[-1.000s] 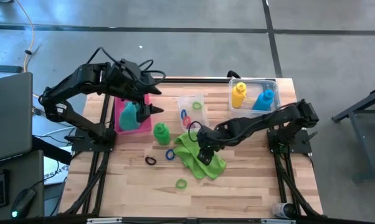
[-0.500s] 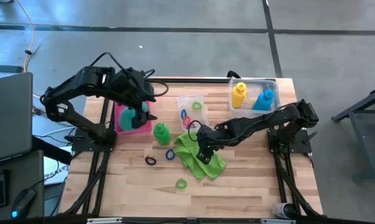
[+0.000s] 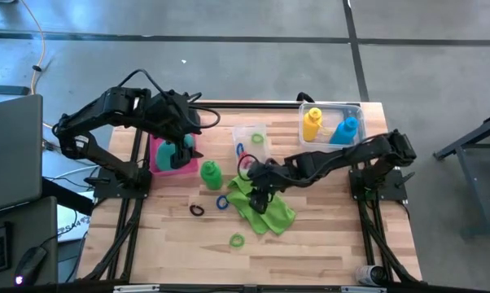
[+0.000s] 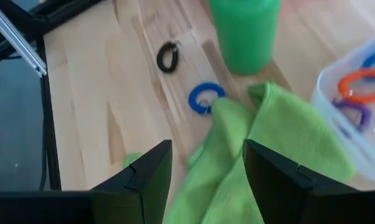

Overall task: Pick & Place Sports Items
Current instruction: Put the green water bottle into the right transparent bin

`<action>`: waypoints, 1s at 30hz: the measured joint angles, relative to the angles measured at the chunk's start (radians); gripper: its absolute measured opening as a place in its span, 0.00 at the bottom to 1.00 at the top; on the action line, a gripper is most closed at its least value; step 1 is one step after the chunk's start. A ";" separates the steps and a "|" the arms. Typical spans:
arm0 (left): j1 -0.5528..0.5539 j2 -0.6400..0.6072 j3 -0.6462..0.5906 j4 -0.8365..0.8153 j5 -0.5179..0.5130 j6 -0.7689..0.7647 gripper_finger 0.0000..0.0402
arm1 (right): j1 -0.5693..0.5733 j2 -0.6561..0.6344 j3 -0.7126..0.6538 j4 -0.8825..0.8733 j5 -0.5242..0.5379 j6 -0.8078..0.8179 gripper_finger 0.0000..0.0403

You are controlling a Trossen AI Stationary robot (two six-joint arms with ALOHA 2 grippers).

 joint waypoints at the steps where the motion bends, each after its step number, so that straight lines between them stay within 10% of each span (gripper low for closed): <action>1: 0.000 0.000 0.000 0.001 0.000 0.000 0.88 | -0.005 0.000 0.000 0.013 -0.003 -0.017 0.46; 17: 0.000 0.000 0.000 0.055 0.000 -0.038 0.88 | -0.090 0.000 0.000 0.198 -0.056 -0.389 0.48; 30: 0.000 0.000 -0.001 0.323 0.000 -0.038 0.88 | -0.149 -0.001 0.000 0.363 -0.054 -0.550 0.77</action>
